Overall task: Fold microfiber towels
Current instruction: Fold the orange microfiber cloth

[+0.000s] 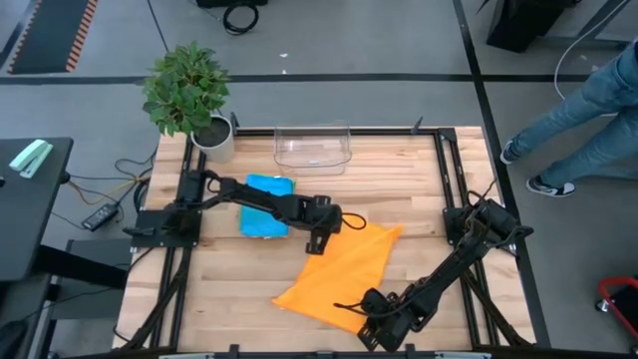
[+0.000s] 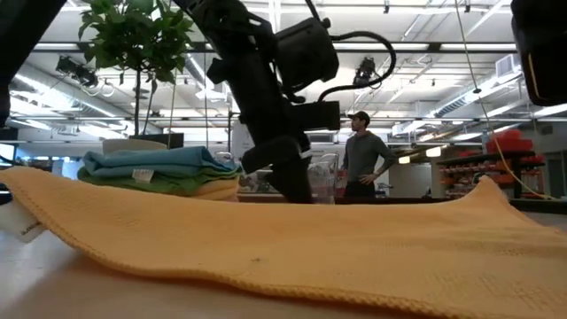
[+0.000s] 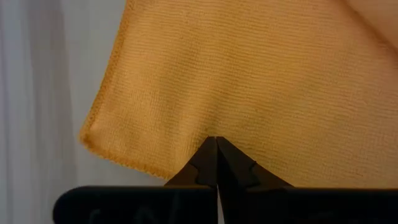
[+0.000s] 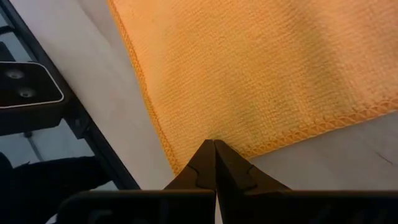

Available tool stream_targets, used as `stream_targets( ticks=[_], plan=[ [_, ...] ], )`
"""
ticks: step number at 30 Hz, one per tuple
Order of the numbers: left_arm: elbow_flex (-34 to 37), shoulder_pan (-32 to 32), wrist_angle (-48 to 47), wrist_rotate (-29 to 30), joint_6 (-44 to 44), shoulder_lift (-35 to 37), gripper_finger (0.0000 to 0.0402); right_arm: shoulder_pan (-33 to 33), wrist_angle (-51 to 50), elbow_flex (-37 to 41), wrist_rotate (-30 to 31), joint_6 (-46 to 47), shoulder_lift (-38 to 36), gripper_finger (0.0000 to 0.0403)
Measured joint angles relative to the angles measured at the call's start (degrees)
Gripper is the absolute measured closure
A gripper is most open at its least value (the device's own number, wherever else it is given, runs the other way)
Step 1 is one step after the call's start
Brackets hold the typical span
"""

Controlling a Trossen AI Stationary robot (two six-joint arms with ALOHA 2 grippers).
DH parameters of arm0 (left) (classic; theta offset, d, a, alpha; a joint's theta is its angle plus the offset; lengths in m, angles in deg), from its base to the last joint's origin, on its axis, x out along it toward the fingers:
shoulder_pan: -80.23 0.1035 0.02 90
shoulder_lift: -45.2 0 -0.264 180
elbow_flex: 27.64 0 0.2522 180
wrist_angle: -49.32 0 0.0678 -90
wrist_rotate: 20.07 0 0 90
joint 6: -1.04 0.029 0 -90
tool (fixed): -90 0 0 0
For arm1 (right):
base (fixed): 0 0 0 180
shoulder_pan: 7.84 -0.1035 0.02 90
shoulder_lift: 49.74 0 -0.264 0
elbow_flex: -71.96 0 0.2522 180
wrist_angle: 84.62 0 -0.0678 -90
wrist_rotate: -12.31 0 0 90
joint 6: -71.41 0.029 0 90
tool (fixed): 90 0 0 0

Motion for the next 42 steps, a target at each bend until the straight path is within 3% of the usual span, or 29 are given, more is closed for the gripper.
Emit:
stream_targets(
  ticks=[8, 18, 23, 27, 34, 38, 42],
  plan=[
    [0.0, 2.1, -6.3, 2.4, 0.0, 0.0, 0.0394, -2.1, -1.6, 0.1, -4.6, 3.3, -0.8, 0.04],
    [-1.5, 2.5, -8.9, 2.4, -0.5, -0.1, 0.039, -5.3, -2.9, 0.4, -4.1, 6.4, -3.6, 0.04],
    [-8.8, 2.1, -14.8, 2.1, 3.4, -0.9, 0.0387, -5.2, -3.9, 0.4, 0.6, 0.9, -8.5, 0.0392],
    [-17.9, 0.7, -22.9, -0.1, 10.0, -0.5, 0.0353, -5.7, -4.0, 0.3, 3.0, -5.6, -11.6, 0.0366],
    [-30.8, -3.2, -43.8, -15.7, 8.5, -0.4, 0.026, -10.4, -3.3, 0.3, 2.9, -19.9, -11.4, 0.0306],
    [-30.7, -8.1, -51.1, -18.6, 3.2, 0.7, 0.0237, -11.7, -3.2, 0.3, 4.0, -28.3, -10.8, 0.0269],
    [-23.7, -15.8, -51.2, -17.2, -3.0, 7.0, 0.0249, -11.7, -3.4, 0.3, 4.6, -35.7, -10.5, 0.0242]
  ],
)
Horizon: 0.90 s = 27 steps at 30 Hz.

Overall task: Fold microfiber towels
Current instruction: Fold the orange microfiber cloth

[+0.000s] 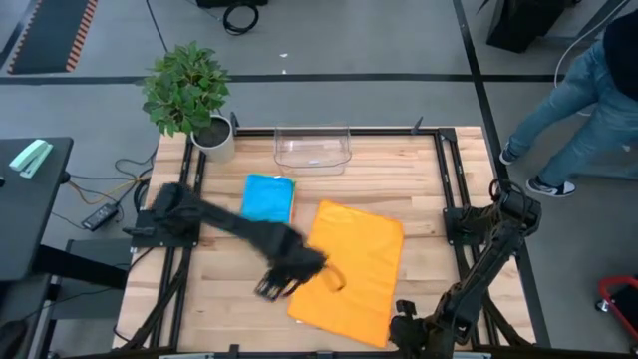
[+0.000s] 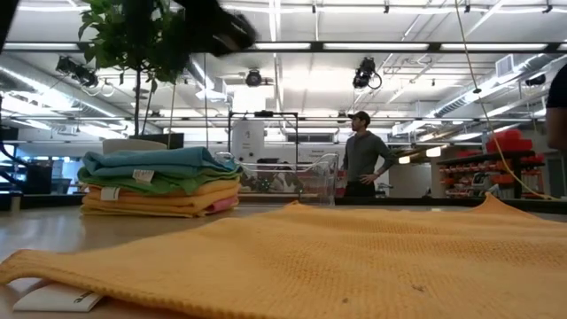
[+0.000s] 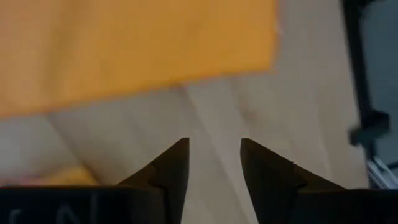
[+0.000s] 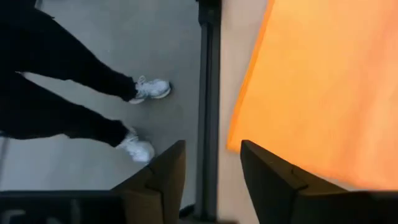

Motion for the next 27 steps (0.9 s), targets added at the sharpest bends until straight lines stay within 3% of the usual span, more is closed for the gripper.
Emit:
stream_targets(
  ticks=[2, 5, 9, 13, 18, 27],
  plan=[
    [5.0, -3.9, 1.2, 2.1, -4.1, 4.6, 0.0262, 0.1, 0.0, 0.0, 1.3, -2.5, 0.0, 0.0236],
    [15.6, -9.1, 10.6, 4.8, -12.6, 13.5, 0.0281, 0.3, -0.1, 0.0, 1.7, -4.9, 0.0, 0.0234],
    [32.8, -16.1, 38.2, 8.2, -17.6, 22.6, 0.0295, 0.3, 0.0, 0.0, 3.0, -7.6, 0.0, 0.0234],
    [44.7, -21.9, 63.6, 8.9, -9.1, 23.7, 0.0297, 0.3, 0.1, 0.0, 3.7, -10.0, 0.0, 0.0234],
    [49.0, -24.4, 68.4, 19.7, -3.0, 18.4, 0.0283, 0.1, 0.7, -0.1, 3.7, -12.4, 1.0, 0.0235],
    [49.2, -22.8, 75.4, 19.7, 0.7, 10.2, 0.0206, -0.3, 1.1, -0.1, 2.9, -12.4, 5.3, 0.0235]
  ],
)
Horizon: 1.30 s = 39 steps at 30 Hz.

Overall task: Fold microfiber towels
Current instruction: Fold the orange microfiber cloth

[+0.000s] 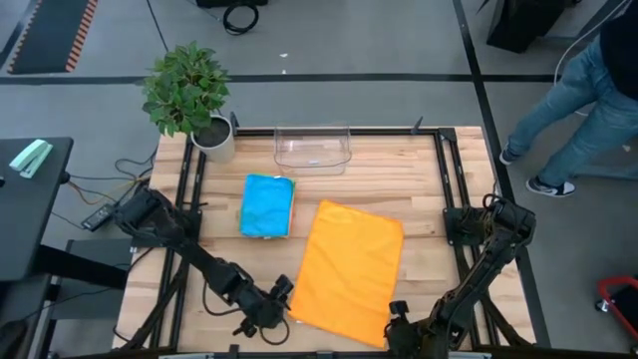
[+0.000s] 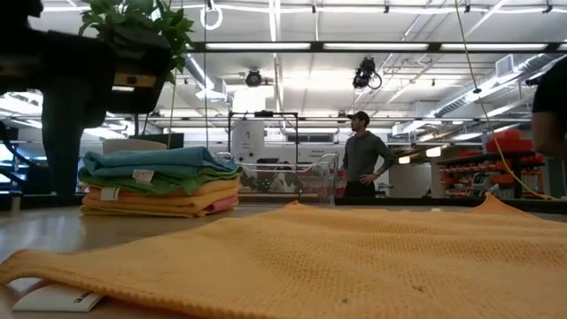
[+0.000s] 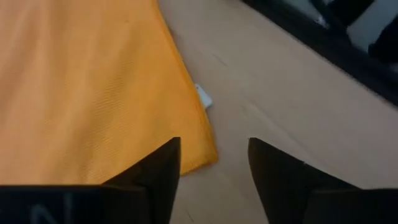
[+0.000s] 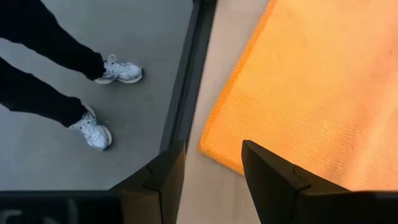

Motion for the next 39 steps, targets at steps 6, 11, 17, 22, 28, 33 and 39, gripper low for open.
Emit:
stream_targets(
  ticks=[6, 11, 17, 22, 28, 33, 39],
  plan=[
    [0.0, 0.7, 0.1, -0.1, 3.4, -2.0, 0.0177, -0.1, 0.0, 0.0, 1.0, 0.1, 0.1, 0.0235],
    [-0.2, 1.9, 0.6, -0.8, 2.3, -3.6, 0.0193, -0.4, 0.5, 0.0, 1.8, -0.4, 0.3, 0.0235],
    [-0.2, 2.5, 0.8, -1.5, 2.5, -3.8, 0.0221, -0.8, 7.9, 0.0, -0.8, -5.3, 4.0, 0.0235],
    [-0.1, 2.5, 0.8, -1.1, 0.8, -3.8, 0.0229, -0.5, 8.7, 0.0, 2.3, -3.1, 5.4, 0.0235],
    [-0.1, 2.7, 0.9, -3.3, 0.8, -3.9, 0.0229, -0.4, 8.6, 0.0, 3.5, -2.4, 5.5, 0.0235],
    [-0.1, 2.9, 0.8, -4.5, -0.8, -3.9, 0.0241, -0.5, 8.5, 0.0, 3.4, -1.0, 6.1, 0.0235],
    [0.0, 5.0, 0.3, -9.0, -5.9, -4.0, 0.0265, 0.1, 8.8, 0.0, 2.7, 1.0, 7.1, 0.0235]
  ],
)
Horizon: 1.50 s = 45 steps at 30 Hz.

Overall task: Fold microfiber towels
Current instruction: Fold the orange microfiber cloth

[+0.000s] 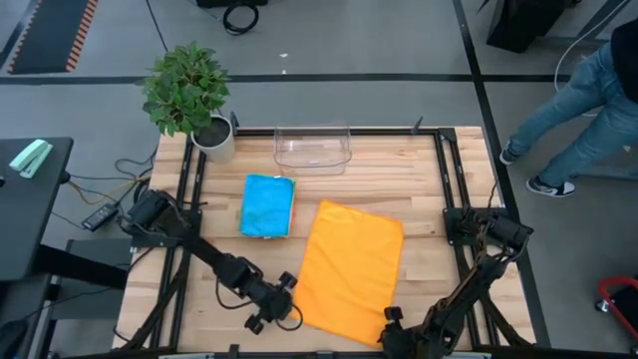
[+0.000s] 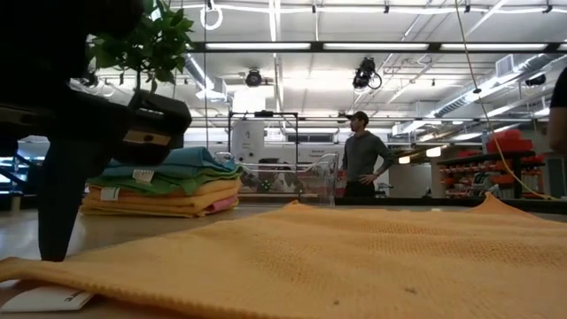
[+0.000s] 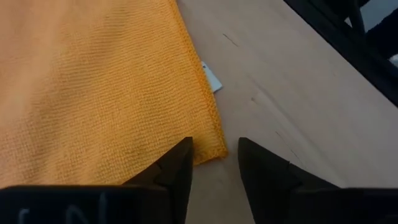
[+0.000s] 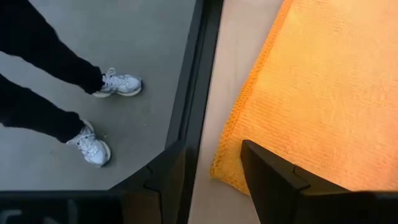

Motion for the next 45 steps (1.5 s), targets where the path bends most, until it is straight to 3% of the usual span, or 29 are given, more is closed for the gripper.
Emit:
stream_targets(
  ticks=[8, 13, 20, 25, 32, 40, 45],
  plan=[
    [-0.1, 1.0, -0.7, -0.8, -3.2, 0.0, 0.0283, 0.2, 0.3, -0.2, -0.6, 4.4, 1.1, 0.0247],
    [-0.1, 1.0, -0.9, -0.8, -3.4, 0.0, 0.0312, 0.5, -0.9, -0.2, -0.5, 6.2, 1.0, 0.0308],
    [0.0, 0.7, -0.4, -1.0, -4.2, 0.2, 0.0391, 0.9, -1.6, 0.0, -1.4, 7.7, -0.1, 0.0395],
    [0.3, 0.6, -1.4, -1.7, -7.7, 3.2, 0.0395, 1.4, -2.6, 0.3, -1.5, 8.3, -4.4, 0.0399],
    [0.2, 2.6, -1.0, -1.8, -12.5, 14.3, 0.0397, 2.3, -6.3, 0.1, -0.7, 10.4, -15.6, 0.04],
    [0.1, 3.1, -0.1, -4.5, -31.5, 22.5, 0.0399, 4.7, -7.6, 0.1, -1.3, 19.6, -23.5, 0.0401],
    [0.0, 5.5, -0.7, -0.3, -40.7, 23.4, 0.04, 5.4, -21.5, 0.0, 1.5, 28.0, -26.5, 0.0401]
  ],
)
